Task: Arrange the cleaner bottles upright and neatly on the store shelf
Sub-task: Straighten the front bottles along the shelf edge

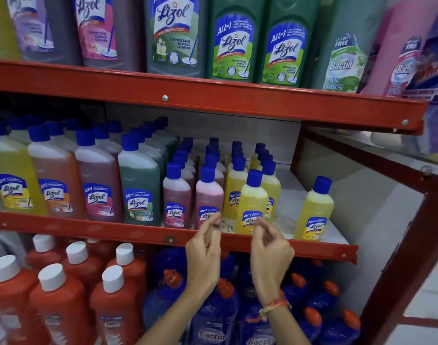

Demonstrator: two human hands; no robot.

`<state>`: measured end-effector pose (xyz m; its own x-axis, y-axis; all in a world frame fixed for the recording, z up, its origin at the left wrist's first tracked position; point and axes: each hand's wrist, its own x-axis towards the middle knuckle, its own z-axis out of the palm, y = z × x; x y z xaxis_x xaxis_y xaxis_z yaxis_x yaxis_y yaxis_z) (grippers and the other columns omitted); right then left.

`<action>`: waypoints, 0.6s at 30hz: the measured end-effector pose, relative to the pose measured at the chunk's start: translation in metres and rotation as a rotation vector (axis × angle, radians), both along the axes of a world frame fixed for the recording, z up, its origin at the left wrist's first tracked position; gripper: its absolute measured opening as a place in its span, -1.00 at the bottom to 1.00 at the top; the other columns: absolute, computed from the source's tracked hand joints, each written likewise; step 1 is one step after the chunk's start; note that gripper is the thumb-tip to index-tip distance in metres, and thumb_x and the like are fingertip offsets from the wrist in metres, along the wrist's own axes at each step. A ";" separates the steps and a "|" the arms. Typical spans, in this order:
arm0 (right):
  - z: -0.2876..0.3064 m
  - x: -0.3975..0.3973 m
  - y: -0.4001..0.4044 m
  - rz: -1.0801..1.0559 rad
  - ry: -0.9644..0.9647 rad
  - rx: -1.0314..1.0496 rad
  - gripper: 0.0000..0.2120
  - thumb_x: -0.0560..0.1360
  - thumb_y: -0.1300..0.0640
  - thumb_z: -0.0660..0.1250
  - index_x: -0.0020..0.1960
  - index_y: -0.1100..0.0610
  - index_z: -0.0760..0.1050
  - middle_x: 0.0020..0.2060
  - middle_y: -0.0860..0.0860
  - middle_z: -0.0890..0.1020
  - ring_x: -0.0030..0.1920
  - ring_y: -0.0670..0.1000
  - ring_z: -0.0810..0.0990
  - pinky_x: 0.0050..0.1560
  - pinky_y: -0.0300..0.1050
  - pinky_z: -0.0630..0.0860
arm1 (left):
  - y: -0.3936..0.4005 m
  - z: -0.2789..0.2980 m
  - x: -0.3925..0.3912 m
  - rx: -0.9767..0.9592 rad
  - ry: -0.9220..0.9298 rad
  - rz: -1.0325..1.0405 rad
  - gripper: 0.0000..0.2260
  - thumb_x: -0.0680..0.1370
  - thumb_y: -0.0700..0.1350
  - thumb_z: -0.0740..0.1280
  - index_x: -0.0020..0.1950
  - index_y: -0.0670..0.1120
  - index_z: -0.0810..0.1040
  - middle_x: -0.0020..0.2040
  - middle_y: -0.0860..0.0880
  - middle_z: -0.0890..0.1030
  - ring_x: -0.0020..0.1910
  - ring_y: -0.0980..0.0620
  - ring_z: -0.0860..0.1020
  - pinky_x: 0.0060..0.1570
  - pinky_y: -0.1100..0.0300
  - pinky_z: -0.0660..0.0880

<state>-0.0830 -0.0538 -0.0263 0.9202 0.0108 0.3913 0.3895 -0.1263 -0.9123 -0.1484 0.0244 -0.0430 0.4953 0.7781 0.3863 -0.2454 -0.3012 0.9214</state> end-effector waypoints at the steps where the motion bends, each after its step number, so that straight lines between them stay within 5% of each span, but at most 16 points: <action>1: 0.000 0.005 -0.003 -0.010 0.013 0.008 -0.75 0.47 0.15 0.30 0.09 0.10 0.65 -0.08 0.01 0.72 -0.09 -0.04 0.66 0.05 -0.06 0.59 | -0.002 0.002 0.007 -0.032 0.022 -0.058 -0.61 0.46 0.07 0.12 0.22 0.08 0.54 -0.15 0.22 0.61 -0.17 0.28 0.53 -0.01 0.37 0.44; 4: 0.001 0.016 -0.009 0.079 0.084 -0.028 -0.62 0.49 0.15 0.26 0.31 0.11 0.50 0.10 -0.02 0.66 -0.01 -0.08 0.60 0.11 -0.14 0.52 | -0.006 0.006 0.024 -0.149 0.094 -0.180 -0.64 0.48 0.15 0.07 0.14 0.19 0.56 0.01 0.26 0.62 0.08 0.31 0.53 0.25 0.17 0.41; 6: 0.002 0.021 -0.011 0.179 0.130 -0.077 -0.59 0.53 0.16 0.23 0.38 0.11 0.41 0.04 -0.03 0.66 -0.05 -0.06 0.58 0.04 -0.20 0.45 | -0.006 0.007 0.034 -0.193 0.097 -0.208 -0.68 0.56 0.06 0.04 -0.17 0.24 0.57 -0.18 0.35 0.65 -0.06 0.41 0.55 0.12 0.21 0.40; 8: 0.005 0.022 -0.011 0.234 0.136 -0.097 -0.59 0.54 0.17 0.22 0.39 0.11 0.40 -0.03 0.01 0.69 -0.11 -0.05 0.58 -0.03 -0.16 0.44 | -0.006 0.008 0.038 -0.222 0.105 -0.229 -0.60 0.61 -0.04 0.00 -0.24 0.25 0.55 -0.20 0.37 0.63 -0.10 0.41 0.53 0.08 0.27 0.34; 11: 0.007 0.023 -0.009 0.257 0.141 -0.088 -0.59 0.53 0.18 0.23 0.38 0.12 0.41 -0.06 -0.13 0.62 -0.27 -0.23 0.47 -0.05 -0.21 0.38 | -0.006 0.009 0.036 -0.239 0.119 -0.267 -0.66 0.61 -0.06 -0.03 0.01 0.21 0.53 0.13 0.18 0.56 0.08 0.30 0.51 0.18 0.27 0.32; 14: 0.006 0.025 -0.006 0.267 0.144 -0.087 -0.60 0.52 0.16 0.24 0.35 0.10 0.44 -0.12 -0.10 0.64 -0.30 -0.19 0.44 -0.09 -0.16 0.39 | -0.001 0.006 0.032 -0.203 0.118 -0.275 -0.60 0.62 -0.07 -0.07 0.34 -0.07 0.44 0.32 0.01 0.50 0.29 0.13 0.46 0.31 0.24 0.31; 18: 0.006 0.023 0.002 0.271 0.161 -0.105 -0.58 0.49 0.11 0.26 0.35 0.08 0.45 -0.23 0.05 0.68 -0.26 -0.01 0.49 -0.08 -0.01 0.48 | 0.006 0.006 0.031 -0.178 0.108 -0.242 -0.58 0.62 -0.08 -0.07 0.37 -0.14 0.40 0.39 -0.08 0.46 0.37 0.06 0.42 0.45 0.10 0.27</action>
